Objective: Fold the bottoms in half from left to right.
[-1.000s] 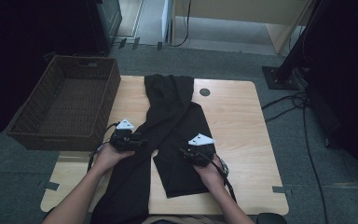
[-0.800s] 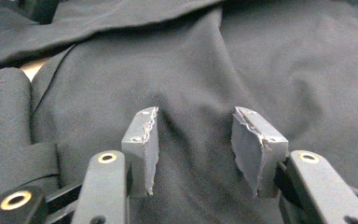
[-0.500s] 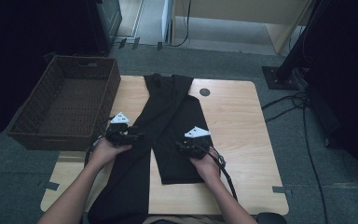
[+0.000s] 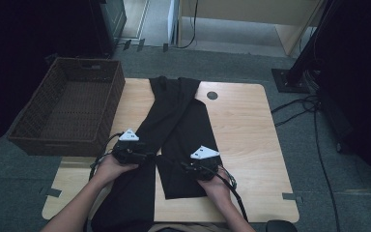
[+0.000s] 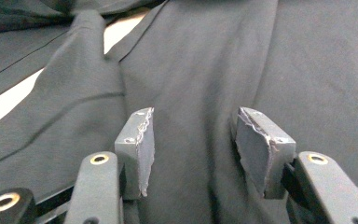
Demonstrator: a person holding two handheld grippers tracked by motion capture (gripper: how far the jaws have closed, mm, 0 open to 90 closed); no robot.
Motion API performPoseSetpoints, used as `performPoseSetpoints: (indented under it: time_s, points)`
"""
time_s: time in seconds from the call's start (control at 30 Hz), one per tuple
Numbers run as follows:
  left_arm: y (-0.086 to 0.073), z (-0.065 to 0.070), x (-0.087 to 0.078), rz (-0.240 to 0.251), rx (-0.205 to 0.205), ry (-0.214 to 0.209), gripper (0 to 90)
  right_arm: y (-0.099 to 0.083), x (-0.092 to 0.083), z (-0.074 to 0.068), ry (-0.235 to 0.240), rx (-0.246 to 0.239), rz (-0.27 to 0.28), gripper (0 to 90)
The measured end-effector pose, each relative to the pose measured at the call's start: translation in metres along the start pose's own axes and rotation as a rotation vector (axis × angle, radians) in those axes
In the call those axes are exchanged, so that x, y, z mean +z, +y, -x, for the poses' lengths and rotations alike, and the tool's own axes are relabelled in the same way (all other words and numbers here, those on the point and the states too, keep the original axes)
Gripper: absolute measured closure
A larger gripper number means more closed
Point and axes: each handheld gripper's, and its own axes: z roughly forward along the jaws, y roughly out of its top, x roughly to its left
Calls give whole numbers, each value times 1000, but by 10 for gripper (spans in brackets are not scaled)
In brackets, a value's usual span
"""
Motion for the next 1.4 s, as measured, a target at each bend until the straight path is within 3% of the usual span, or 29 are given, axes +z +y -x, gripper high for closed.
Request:
performPoseSetpoints:
  time_s: [0.3,0.47,0.67,0.8,0.9,1.0,1.1,1.17,1.2,1.27,1.4]
  points:
    - [-2,-1,5,36,34,52,446,-7,-8,-10,17,-9,-4,476]
    - [-3,-1,7,50,64,102,593,-6,-6,-9,14,-4,0,484]
    - [-2,-7,8,68,24,124,817,0,0,-5,2,3,2,489]
    - [0,-10,9,67,18,110,900,3,4,-4,-3,7,2,491]
    - [2,-12,10,63,-9,83,900,4,4,-4,-5,9,2,493]
    - [7,-11,11,53,-8,67,900,4,4,-3,-5,9,2,495]
    - [16,-6,11,74,-14,38,900,4,4,-3,-5,10,3,496]
    - [22,-2,10,89,-17,13,723,4,4,-3,-5,11,3,497]
    - [24,0,10,92,-9,-1,677,3,4,-3,-4,10,3,496]
    - [24,5,11,74,20,1,608,3,4,-3,-5,10,3,497]
    - [17,10,16,25,46,9,562,3,4,-3,-6,10,2,497]
